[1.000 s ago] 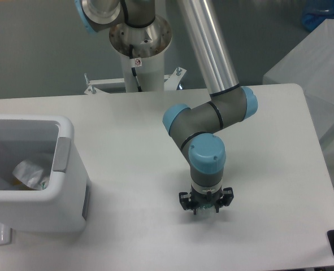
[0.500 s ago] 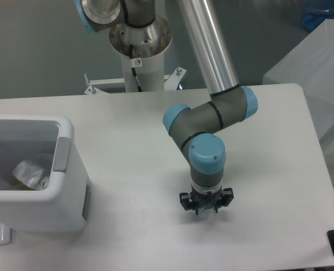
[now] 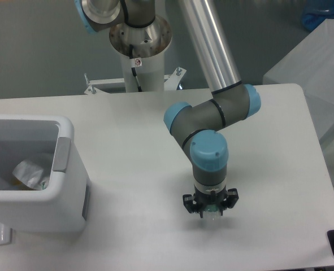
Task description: Place the trash in the trash can
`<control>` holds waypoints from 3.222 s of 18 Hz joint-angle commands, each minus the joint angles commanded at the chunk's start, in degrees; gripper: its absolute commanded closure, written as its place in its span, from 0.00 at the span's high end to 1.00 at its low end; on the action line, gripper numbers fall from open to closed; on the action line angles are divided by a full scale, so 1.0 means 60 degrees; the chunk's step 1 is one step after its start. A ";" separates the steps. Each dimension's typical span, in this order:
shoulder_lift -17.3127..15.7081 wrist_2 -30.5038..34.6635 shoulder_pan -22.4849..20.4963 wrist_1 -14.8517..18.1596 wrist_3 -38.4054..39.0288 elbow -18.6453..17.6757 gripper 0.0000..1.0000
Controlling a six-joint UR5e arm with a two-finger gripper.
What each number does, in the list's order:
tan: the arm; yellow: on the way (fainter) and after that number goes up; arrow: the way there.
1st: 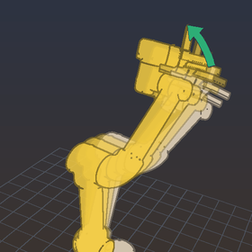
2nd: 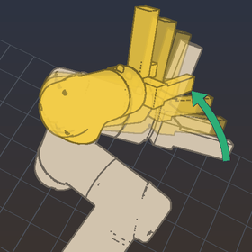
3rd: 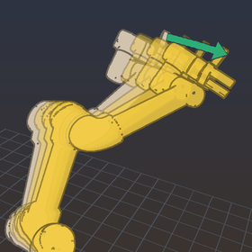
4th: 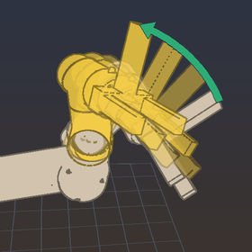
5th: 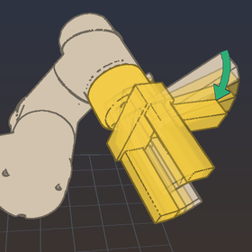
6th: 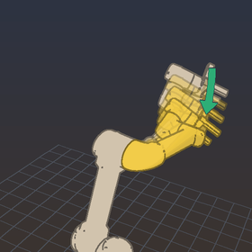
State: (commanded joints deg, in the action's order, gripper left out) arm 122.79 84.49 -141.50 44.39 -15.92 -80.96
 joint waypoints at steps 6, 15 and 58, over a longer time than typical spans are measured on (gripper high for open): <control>-0.0411 -0.1922 -0.0074 -0.0088 0.0910 0.1567 0.56; -0.0761 -0.2158 0.0966 -0.0967 0.0997 0.2492 0.56; -0.2931 -0.3667 0.1861 -0.0908 0.1292 0.0864 1.00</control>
State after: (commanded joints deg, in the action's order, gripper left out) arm 105.21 62.49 -130.33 38.94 -8.17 -75.78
